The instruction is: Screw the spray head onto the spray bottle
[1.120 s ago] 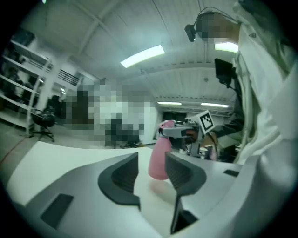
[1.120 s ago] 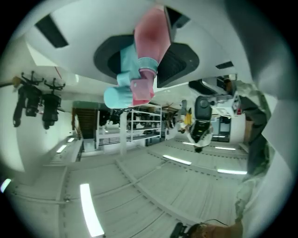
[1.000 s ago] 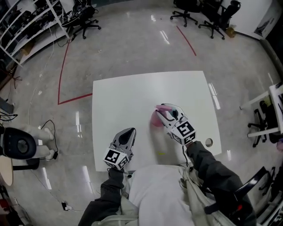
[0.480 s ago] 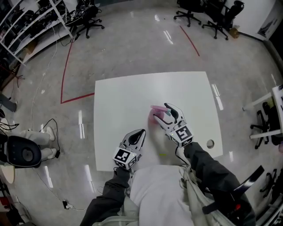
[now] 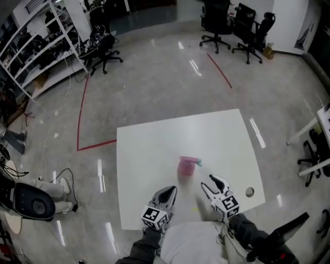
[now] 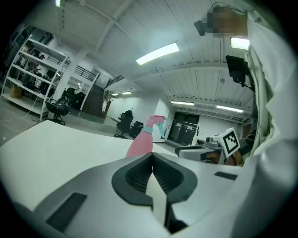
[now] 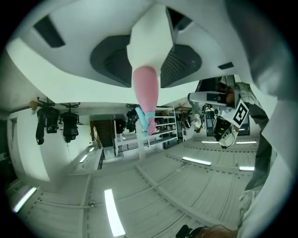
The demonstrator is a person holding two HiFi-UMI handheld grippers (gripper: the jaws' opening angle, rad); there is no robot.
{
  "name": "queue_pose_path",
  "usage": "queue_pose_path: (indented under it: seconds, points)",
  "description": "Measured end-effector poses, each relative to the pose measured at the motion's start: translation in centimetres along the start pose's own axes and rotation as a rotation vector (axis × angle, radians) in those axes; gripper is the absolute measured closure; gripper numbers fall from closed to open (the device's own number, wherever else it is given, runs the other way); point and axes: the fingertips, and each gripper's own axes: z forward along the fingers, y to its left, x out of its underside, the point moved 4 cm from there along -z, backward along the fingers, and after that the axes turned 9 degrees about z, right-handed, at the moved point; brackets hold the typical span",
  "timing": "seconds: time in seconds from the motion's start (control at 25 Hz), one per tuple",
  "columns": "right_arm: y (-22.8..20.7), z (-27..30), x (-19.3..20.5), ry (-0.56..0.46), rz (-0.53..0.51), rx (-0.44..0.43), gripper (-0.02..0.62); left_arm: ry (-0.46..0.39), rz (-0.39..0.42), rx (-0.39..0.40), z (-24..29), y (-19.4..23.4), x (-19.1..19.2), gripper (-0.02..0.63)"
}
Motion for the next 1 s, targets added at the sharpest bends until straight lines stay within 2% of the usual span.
queue_pose_path:
  seconds: [0.12,0.16,0.36,0.68,1.0]
  points:
    - [2.3,-1.7,2.7,0.031,0.003,0.047,0.582,0.034,-0.009,0.044,-0.3,-2.4,1.9,0.600]
    - [2.8,-1.3,2.8,0.028,-0.014,0.045,0.600,0.035,0.000,0.055,-0.1,-2.3,2.2,0.600]
    - [4.1,1.0,2.9,0.014,-0.107,0.000,0.600,0.024,0.030,0.084,0.6,-1.9,2.3,0.600]
    - [4.0,1.4,2.6,0.032,-0.090,-0.005,0.600,0.028,-0.012,0.036,0.6,-0.8,2.0,0.600]
    - [4.0,1.3,2.6,0.058,-0.092,-0.013,0.600,0.058,-0.025,0.039,1.0,-1.2,2.0,0.600]
